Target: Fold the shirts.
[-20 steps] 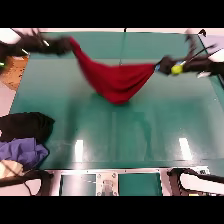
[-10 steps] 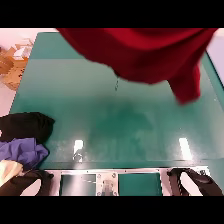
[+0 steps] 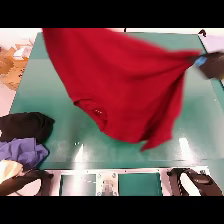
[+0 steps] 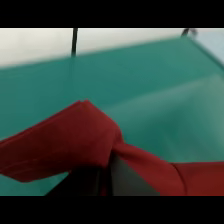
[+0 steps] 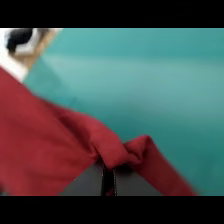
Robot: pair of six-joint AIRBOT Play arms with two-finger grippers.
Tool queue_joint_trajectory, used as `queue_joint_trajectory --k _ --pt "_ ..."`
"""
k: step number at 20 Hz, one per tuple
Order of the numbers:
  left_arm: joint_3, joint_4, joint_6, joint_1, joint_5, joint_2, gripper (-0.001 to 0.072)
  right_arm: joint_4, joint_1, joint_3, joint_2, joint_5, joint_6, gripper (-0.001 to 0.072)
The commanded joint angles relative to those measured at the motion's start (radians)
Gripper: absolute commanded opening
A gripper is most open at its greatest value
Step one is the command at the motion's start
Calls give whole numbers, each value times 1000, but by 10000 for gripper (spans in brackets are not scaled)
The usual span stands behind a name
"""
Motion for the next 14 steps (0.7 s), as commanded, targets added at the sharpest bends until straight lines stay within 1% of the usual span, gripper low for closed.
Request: queue_joint_trajectory --k 1,3,4,6,7,8,9,10,11,12,13,14 --pt "-87 -60 35 0 -45 -222 22 4 128 -317 -108 -267 -63 14" --pt "-135 -111 36 0 -39 -365 21 4 189 -389 -263 -392 -66 14" --pt "-150 -137 35 0 -34 -436 21 5 201 -386 -348 -418 -66 14" --pt "-155 -183 34 0 -26 -536 24 8 195 -346 -497 -426 -65 13" --pt "-155 -205 34 0 -17 -563 223 7 185 -316 -549 -420 -65 20" --pt "-155 -206 27 0 -3 -570 566 7 168 -286 -578 -407 -65 110" --pt "-153 -206 23 3 0 -566 700 7 142 -253 -589 -383 -65 242" --pt "-140 -203 23 13 -29 -563 698 3 106 -220 -589 -352 -65 291" --pt "-110 -196 -3 31 -90 -563 697 -8 61 -181 -588 -306 -65 291" --pt "-82 -189 -38 47 -163 -563 698 -22 3 -138 -587 -246 -65 314" --pt "-57 -187 -65 66 -249 -563 698 -28 -61 -103 -587 -193 -64 401" --pt "-48 -187 -92 80 -328 -562 697 -28 -118 -82 -588 -161 -64 432"
